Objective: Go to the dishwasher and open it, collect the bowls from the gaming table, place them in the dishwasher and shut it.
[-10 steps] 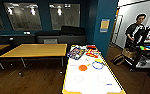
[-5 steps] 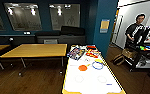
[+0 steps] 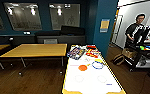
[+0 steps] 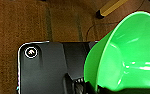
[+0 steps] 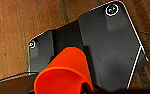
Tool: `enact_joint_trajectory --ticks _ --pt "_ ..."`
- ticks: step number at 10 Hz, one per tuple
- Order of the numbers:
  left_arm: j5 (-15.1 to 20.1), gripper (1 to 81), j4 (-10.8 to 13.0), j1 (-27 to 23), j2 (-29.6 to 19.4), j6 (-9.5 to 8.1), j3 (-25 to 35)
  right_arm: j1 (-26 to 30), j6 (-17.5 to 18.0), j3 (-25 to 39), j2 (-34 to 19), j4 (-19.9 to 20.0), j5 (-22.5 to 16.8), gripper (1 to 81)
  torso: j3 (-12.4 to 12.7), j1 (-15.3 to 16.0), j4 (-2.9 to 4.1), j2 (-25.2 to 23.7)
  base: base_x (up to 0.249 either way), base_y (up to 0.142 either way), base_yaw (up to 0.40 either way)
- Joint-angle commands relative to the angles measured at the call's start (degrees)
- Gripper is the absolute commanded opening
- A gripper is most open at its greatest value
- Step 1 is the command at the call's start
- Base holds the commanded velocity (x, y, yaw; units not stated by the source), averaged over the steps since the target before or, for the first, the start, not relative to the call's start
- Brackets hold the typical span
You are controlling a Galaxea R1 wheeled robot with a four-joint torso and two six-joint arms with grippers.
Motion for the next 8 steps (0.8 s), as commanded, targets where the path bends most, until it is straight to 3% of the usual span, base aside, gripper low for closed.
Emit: enact_joint_trajectory --ticks 1,8 --pt "1.61 1.0 1.03 -2.47 -0.72 0.40 0.71 1.58 -0.05 -0.56 -0.52 -0.30 -2.16 1.0 0.00 0.01 0.00 0.00 -0.071 0.000 0.000" --pt "1.78 1.0 1.21 -2.20 -0.10 0.57 0.71 1.76 -0.14 -1.00 -0.52 -0.56 -2.16 1.0 0.04 0.01 0.00 -0.05 -0.089 0.000 0.000"
